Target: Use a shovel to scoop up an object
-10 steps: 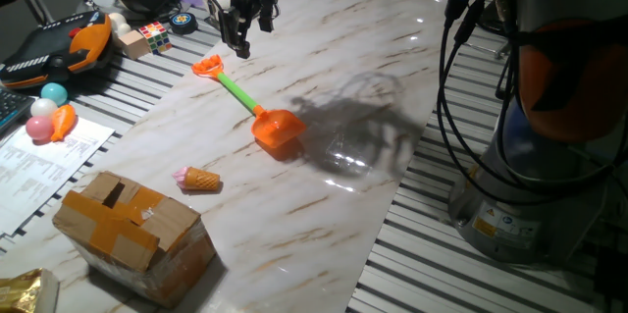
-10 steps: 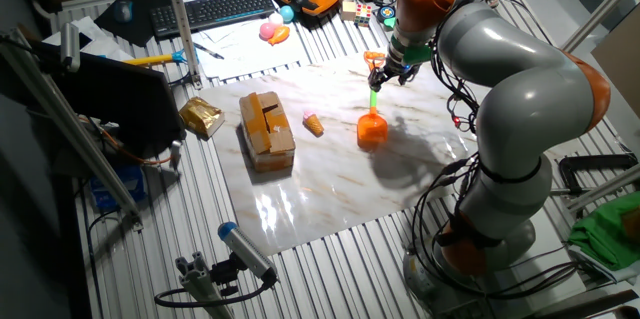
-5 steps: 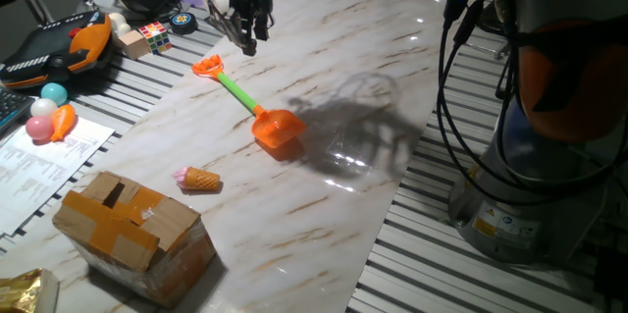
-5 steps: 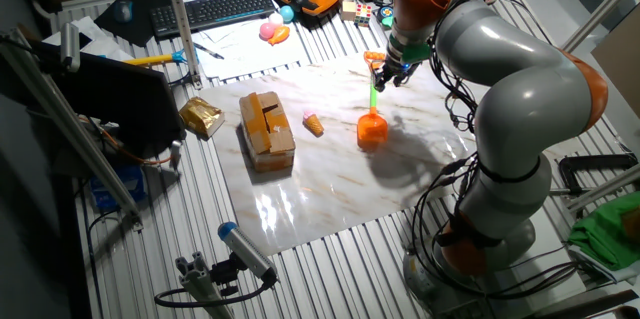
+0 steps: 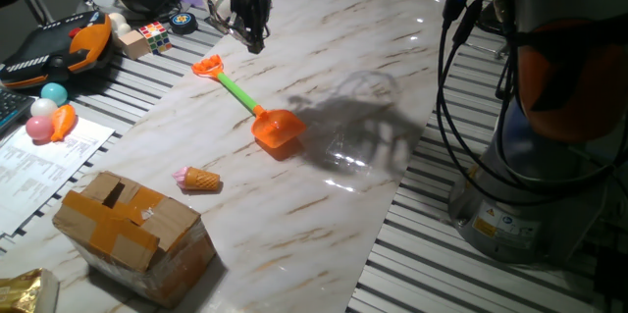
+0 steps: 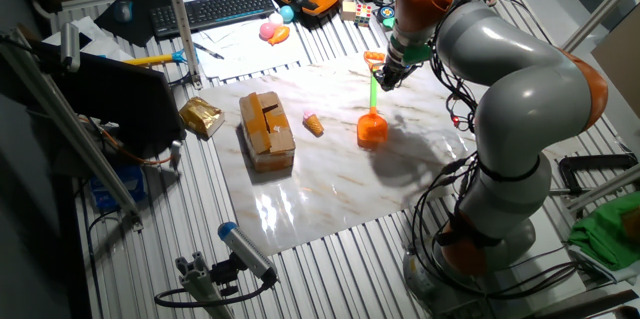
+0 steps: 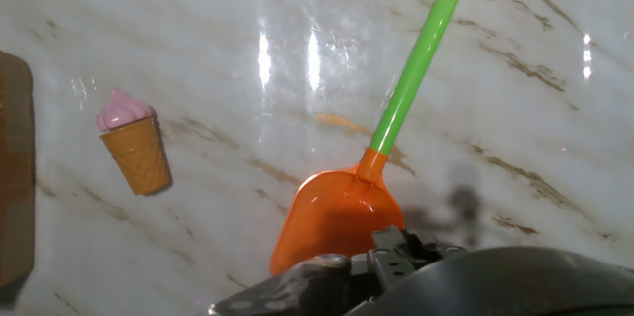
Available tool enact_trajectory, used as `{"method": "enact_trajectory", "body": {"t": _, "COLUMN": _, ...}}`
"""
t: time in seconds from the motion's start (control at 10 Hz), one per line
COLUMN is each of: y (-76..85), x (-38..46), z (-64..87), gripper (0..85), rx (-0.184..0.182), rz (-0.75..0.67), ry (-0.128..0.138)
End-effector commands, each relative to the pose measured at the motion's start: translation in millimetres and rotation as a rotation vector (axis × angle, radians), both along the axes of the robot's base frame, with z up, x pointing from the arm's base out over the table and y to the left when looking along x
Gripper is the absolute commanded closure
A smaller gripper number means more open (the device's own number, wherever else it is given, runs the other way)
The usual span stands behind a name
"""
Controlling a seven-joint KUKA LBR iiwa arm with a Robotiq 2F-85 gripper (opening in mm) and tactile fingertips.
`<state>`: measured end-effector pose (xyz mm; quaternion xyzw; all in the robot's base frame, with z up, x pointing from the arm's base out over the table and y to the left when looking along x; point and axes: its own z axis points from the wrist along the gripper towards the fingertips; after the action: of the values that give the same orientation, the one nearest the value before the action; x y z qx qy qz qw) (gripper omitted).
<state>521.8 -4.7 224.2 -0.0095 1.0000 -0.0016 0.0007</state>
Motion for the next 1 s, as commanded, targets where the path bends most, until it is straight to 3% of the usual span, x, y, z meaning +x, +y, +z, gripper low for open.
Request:
{"method": "enact_trajectory", "body": {"t": 0.0, "y": -1.0, "x": 2.3, "z": -3.9, "gripper": 84.3, "rx": 0.000, "rz": -0.006, "ry": -0.001}}
{"method": "enact_trajectory", "body": {"t": 0.6, "y": -2.3, "x": 18.8, "z": -32.6, "gripper": 84.3, "rx": -0.014, "rz": -0.106, "ry": 0.037}}
{"method": "enact_trajectory", "body": {"t": 0.9, "y": -7.1, "x": 23.5, "z": -42.2, "gripper": 84.3, "rx": -0.025, "rz": -0.116, "ry": 0.034}}
